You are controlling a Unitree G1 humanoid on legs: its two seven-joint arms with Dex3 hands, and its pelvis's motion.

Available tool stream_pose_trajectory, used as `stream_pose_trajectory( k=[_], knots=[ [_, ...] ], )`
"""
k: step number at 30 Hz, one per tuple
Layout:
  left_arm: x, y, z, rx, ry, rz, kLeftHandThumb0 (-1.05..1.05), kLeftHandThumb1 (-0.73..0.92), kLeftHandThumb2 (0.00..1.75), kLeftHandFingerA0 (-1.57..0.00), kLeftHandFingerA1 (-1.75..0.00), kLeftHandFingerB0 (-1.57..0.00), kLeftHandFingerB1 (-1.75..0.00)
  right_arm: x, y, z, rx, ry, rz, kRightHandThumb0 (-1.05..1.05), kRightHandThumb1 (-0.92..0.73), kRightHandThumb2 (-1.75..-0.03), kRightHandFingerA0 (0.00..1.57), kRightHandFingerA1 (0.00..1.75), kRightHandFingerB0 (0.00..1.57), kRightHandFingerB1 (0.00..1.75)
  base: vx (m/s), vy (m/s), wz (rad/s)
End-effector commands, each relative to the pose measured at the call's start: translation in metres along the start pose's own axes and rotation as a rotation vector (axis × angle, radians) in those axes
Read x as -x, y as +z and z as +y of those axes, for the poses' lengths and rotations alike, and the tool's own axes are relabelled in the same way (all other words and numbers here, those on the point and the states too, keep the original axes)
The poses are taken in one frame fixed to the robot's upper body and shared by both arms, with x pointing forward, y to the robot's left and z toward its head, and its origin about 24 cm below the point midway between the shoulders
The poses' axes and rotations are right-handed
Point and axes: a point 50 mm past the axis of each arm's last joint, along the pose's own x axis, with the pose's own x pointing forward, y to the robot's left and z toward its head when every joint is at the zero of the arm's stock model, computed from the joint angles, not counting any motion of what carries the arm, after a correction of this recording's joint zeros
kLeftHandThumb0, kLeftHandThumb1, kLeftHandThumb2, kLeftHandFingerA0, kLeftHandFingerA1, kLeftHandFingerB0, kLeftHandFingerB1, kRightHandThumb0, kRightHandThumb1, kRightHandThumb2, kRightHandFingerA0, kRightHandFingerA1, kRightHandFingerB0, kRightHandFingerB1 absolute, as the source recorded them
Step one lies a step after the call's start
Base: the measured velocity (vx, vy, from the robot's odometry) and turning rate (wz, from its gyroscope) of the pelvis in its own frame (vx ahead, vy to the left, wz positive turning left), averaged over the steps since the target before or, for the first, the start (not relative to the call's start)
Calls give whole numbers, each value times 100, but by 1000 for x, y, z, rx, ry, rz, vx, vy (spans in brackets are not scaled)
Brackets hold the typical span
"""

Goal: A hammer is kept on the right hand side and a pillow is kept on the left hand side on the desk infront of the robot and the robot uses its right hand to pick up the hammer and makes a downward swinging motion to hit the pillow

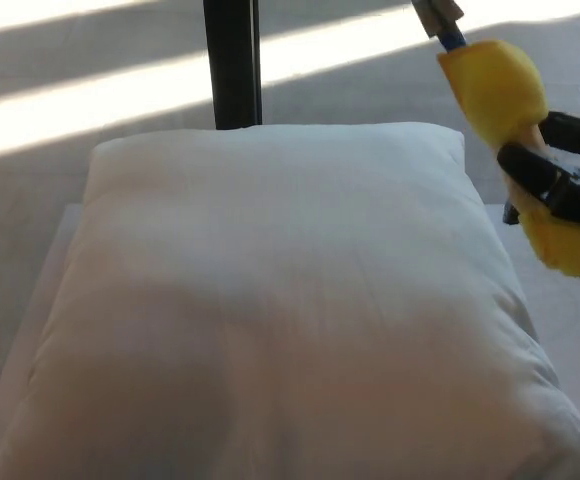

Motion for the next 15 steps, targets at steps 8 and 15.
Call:
stream_pose_trajectory(
  k=[8,15],
  knots=[
    [4,3,1,-69,-49,-49,-60,63,60,-71,-49,-65,-43,27,56,83,-182,625,-11,-31,-66,-106,99,175,75,166,0,0,0],
    [3,6,4,-79,-46,-48,-61,63,60,-71,-48,-66,-43,17,22,87,-233,608,79,-32,-66,-110,100,175,71,170,0,0,0]
  ],
)
